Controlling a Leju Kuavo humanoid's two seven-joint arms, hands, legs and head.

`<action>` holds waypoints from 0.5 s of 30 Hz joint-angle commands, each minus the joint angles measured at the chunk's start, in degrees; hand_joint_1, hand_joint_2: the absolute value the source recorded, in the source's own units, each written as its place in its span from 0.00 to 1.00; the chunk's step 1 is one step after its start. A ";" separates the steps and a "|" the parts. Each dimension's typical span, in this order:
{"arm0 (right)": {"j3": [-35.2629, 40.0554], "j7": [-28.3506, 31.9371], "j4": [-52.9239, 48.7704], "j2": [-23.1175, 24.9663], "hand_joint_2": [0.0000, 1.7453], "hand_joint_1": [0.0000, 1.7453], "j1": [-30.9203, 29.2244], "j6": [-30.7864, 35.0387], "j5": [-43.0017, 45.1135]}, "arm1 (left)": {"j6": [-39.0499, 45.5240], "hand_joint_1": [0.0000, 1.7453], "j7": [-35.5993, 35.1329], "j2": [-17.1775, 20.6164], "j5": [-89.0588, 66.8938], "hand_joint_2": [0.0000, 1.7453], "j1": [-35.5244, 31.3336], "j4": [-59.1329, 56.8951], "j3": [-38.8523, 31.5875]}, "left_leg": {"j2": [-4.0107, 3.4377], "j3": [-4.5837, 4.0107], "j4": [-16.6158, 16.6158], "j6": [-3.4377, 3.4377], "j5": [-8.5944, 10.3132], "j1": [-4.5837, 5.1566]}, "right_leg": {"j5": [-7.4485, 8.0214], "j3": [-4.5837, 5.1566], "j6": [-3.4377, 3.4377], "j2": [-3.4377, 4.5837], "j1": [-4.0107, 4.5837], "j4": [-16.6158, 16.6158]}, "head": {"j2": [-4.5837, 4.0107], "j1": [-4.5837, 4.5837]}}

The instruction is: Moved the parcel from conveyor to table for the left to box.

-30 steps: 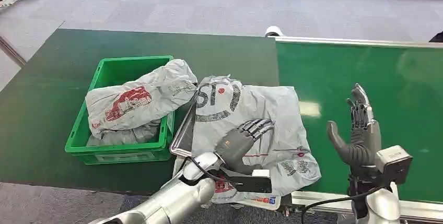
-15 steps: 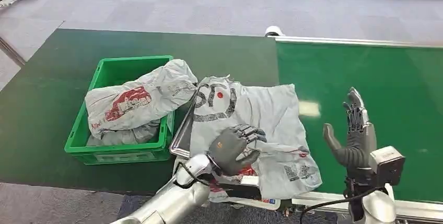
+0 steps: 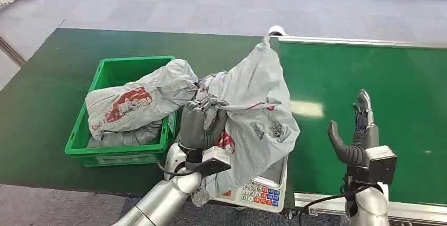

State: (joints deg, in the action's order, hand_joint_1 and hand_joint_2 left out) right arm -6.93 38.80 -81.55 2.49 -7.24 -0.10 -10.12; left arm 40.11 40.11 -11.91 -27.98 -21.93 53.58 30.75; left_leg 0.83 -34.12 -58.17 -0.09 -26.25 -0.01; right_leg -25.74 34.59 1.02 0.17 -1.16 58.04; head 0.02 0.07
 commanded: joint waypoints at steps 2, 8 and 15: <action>3.86 1.20 13.27 -0.64 1.00 0.00 -4.68 16.04 2.88 | -0.11 1.00 -0.11 -0.58 -1.93 1.00 6.76 22.76 -10.69 | -0.27 0.04 0.00 -0.02 -0.05 -0.06 | 0.05 0.01 -0.05 0.22 0.07 -0.06 | 0.00 0.00; 8.61 1.20 24.30 -0.69 1.00 0.00 -8.29 22.66 3.54 | -0.11 1.00 -0.11 1.23 -5.34 1.00 9.23 34.04 -15.55 | -0.51 0.16 0.08 -0.08 -0.07 -0.11 | 0.08 -0.01 -0.11 0.41 0.13 -0.14 | 0.00 0.00; 12.68 1.20 27.25 -2.73 1.00 0.00 -8.44 22.11 4.21 | -0.11 1.00 -0.11 -0.19 -23.54 1.00 8.89 34.14 -23.76 | -0.41 0.16 0.13 -0.07 -0.02 -0.16 | 0.08 -0.06 -0.11 0.29 0.18 -0.17 | 0.00 0.02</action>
State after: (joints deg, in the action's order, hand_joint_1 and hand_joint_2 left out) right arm -0.37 40.00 -64.42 2.47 -12.38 22.64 -6.69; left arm 40.13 40.22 -12.20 -39.61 -13.12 85.32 17.56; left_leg 0.75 -34.14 -58.15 -0.13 -26.25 -0.10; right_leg -25.75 34.67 0.99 0.21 -1.07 58.05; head 0.02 0.09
